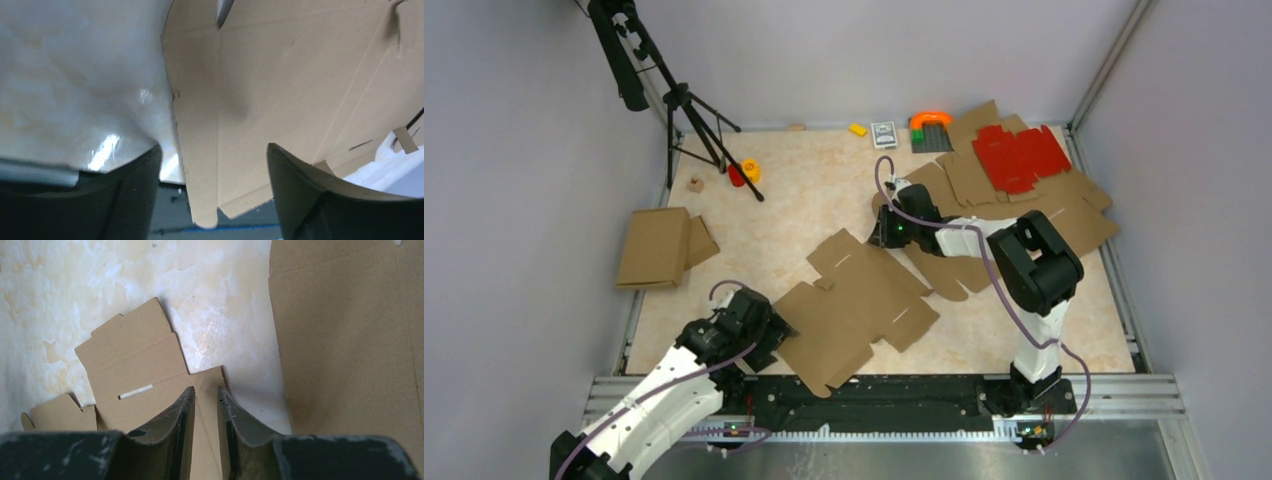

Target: Fold the paper box

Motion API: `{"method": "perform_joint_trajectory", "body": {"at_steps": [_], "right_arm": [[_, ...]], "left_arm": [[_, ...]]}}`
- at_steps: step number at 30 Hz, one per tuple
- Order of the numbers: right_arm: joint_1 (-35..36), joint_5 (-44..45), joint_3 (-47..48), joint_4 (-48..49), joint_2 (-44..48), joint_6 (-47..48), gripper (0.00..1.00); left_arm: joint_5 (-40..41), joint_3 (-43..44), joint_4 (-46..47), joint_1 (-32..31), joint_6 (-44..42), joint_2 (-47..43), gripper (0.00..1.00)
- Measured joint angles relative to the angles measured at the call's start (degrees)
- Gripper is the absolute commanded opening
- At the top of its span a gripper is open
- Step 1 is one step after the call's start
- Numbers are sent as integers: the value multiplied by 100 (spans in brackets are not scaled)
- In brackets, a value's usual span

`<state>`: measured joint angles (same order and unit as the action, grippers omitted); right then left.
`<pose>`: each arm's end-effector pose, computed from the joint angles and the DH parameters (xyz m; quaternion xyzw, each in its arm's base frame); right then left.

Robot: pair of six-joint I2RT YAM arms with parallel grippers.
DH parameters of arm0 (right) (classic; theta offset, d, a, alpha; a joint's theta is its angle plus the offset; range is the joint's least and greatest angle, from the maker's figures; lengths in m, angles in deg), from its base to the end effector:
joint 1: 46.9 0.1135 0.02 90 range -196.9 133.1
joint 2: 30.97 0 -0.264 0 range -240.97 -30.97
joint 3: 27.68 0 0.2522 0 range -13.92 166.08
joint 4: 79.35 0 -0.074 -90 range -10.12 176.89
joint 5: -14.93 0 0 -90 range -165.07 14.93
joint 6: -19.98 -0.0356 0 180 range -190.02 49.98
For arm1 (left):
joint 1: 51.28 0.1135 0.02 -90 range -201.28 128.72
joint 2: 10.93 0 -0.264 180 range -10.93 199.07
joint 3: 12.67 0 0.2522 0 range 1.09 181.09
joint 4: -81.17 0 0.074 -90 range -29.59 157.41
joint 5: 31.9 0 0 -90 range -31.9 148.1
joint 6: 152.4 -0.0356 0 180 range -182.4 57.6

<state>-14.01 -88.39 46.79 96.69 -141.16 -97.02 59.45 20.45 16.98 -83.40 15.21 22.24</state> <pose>0.3310 0.2238 0.1447 -0.0954 0.8953 0.3017 0.3135 0.0842 -0.0518 0.1590 -0.3793 0.8980 -0.1757 0.1377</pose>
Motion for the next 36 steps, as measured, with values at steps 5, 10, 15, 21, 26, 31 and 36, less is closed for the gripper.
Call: {"method": "perform_joint_trajectory", "body": {"at_steps": [5,10,15,21,26,31,36], "right_arm": [[-2,76,-42,107,37,13,28],[0,87,-42,31,44,24,28],[0,127,-33,-11,42,26,31],[0,116,-46,66,42,26,39],[0,-42,-195,280,111,28,50],[0,-367,-664,590,420,-2,52],[0,-520,-1001,901,739,13,57]], "left_arm": [[120,-223,603,-2,31,118,34],[348,-201,1252,0,-140,758,5],[809,334,1281,-2,-481,1246,0],[1182,704,1331,0,-833,1307,0],[1419,839,1292,109,-1165,1329,0],[1440,1080,1368,216,-1486,1779,0],[1679,1423,1311,420,-1902,2109,0]]}}
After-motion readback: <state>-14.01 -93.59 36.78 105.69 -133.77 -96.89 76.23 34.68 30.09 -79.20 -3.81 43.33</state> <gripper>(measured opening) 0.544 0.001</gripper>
